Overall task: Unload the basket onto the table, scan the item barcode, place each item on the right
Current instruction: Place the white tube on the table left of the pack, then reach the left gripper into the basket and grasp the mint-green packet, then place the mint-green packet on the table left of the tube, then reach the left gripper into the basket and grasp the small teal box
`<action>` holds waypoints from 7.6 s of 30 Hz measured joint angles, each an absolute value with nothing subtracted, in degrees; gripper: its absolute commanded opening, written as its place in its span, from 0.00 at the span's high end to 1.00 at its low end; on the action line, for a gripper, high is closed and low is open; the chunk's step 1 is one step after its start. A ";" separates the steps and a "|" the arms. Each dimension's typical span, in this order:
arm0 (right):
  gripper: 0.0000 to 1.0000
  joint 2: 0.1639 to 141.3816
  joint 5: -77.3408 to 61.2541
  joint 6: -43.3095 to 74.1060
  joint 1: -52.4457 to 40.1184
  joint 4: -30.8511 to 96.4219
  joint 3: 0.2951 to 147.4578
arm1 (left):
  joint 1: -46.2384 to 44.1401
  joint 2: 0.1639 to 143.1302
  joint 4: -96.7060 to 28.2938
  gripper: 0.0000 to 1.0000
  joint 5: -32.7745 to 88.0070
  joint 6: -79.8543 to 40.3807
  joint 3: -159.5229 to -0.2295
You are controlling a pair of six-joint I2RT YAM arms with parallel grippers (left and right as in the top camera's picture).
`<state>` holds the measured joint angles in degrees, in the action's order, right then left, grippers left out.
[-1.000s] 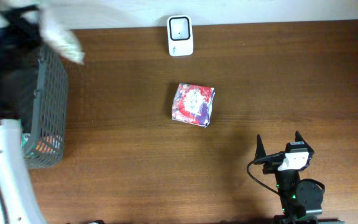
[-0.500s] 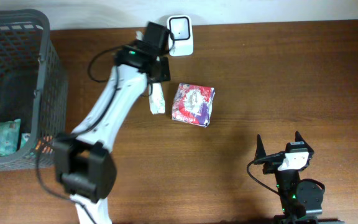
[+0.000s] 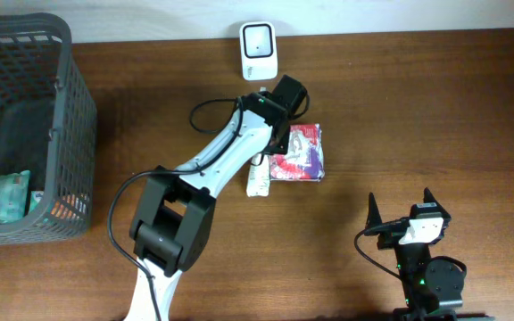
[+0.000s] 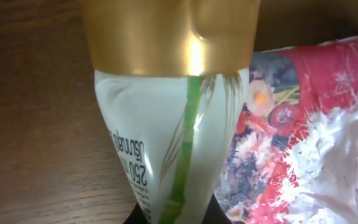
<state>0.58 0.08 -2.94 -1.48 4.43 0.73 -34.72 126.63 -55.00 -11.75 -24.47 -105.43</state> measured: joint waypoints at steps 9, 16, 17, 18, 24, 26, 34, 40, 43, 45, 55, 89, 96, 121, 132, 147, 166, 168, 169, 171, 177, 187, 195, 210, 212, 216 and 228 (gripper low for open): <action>0.01 0.58 0.05 -2.94 -1.48 4.43 0.73 | -29.80 126.65 -55.31 0.58 -10.92 -26.68 -105.43; 0.01 0.58 0.08 -2.94 -1.48 4.43 0.73 | -30.87 126.67 -64.29 0.52 -7.64 -25.45 -111.59; 0.01 0.58 0.05 -2.96 -1.48 4.40 0.73 | -30.57 126.65 -67.70 0.51 -7.53 -24.62 -115.90; 0.01 0.56 0.08 -2.94 -1.48 4.40 0.73 | -29.85 127.00 -72.38 0.40 -7.51 -23.73 -122.10; 0.01 0.58 0.08 -2.94 -1.48 4.40 0.73 | -16.82 123.61 -86.17 0.02 -13.41 -21.28 -161.60; 0.01 0.58 0.05 -2.98 -1.48 4.40 0.73 | -9.87 121.58 -85.95 0.00 -14.15 -20.53 -168.83; 0.01 0.58 0.08 -2.92 -1.48 4.40 0.73 | 22.87 116.05 -92.73 0.02 -12.84 -20.47 -169.23; 0.01 0.58 0.08 -2.94 -1.48 4.43 0.73 | 33.01 116.88 -85.25 0.04 -5.78 -12.45 -150.02; 0.01 0.58 0.05 -2.92 -1.48 4.43 0.73 | 33.01 116.88 -80.44 0.02 -5.41 -8.10 -140.49; 0.01 0.58 0.08 -2.98 -1.48 4.43 0.73 | 33.01 116.86 -77.97 0.02 -8.23 -7.01 -133.12; 0.01 0.58 0.08 -2.92 -1.48 4.40 0.73 | 33.01 117.03 -58.04 0.18 -16.95 2.81 -100.99; 0.01 0.58 0.08 -2.96 -1.48 4.40 0.73 | 34.85 116.46 -40.64 1.00 -24.49 7.25 -84.36; 0.01 0.58 0.08 -2.94 -1.48 4.40 0.73 | 34.72 114.61 -44.18 1.00 -22.87 2.37 -85.21; 0.01 0.58 0.05 -2.94 -1.48 4.43 0.73 | 3.79 75.20 -30.04 1.00 27.53 -27.16 -92.20; 0.02 0.58 0.08 -2.96 -1.48 4.40 0.73 | -15.33 89.69 -37.17 0.71 8.29 -21.82 -91.66; 0.01 0.58 0.08 -2.94 -1.48 4.43 0.73 | 18.02 78.17 -40.38 0.01 -7.64 -17.61 -97.60; 0.01 0.58 0.08 -2.94 -1.48 4.43 0.73 | 32.27 106.39 -62.61 0.04 -8.75 -12.56 -97.45; 0.01 0.58 0.08 -2.96 -1.48 4.43 0.73 | 32.27 109.51 -63.88 0.03 -11.27 -9.52 -97.45; 0.01 0.58 0.08 -2.96 -1.48 4.43 0.73 | 32.27 110.50 -64.38 0.02 -12.64 -8.47 -97.45; 0.01 0.58 0.08 -2.92 -1.48 4.43 0.73 | 32.27 112.99 -65.82 0.02 -15.59 -5.41 -97.45; 0.01 0.58 0.08 -2.94 -1.48 4.40 0.73 | 32.27 120.49 -70.06 0.06 -18.22 -1.65 -97.45; 0.01 0.58 0.08 -2.92 -1.48 4.40 0.73 | 32.73 124.31 -70.15 0.32 -18.68 0.49 -97.45; 0.01 0.58 0.08 -2.98 -1.48 4.40 0.73 | 37.39 124.31 -67.07 0.55 -13.96 0.54 -97.45; 0.01 0.58 0.05 -2.96 -1.48 4.40 0.73 | 40.05 126.23 -78.83 1.00 -5.69 -0.71 -117.32; 0.01 0.58 0.05 -2.94 -1.48 4.43 0.73 | 40.12 126.23 -81.76 1.00 -1.23 -1.39 -128.31; 0.01 0.58 0.08 -2.96 -1.48 4.43 0.73 | 40.27 126.23 -84.49 1.00 13.10 -1.76 -149.21; 0.01 0.58 0.08 -2.92 -1.48 4.40 0.73 | 35.09 125.80 -89.56 1.00 54.74 -15.05 -178.49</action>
<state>0.58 0.08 -2.92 -1.48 4.40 0.73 35.09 125.80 -89.56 54.74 -15.05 -178.49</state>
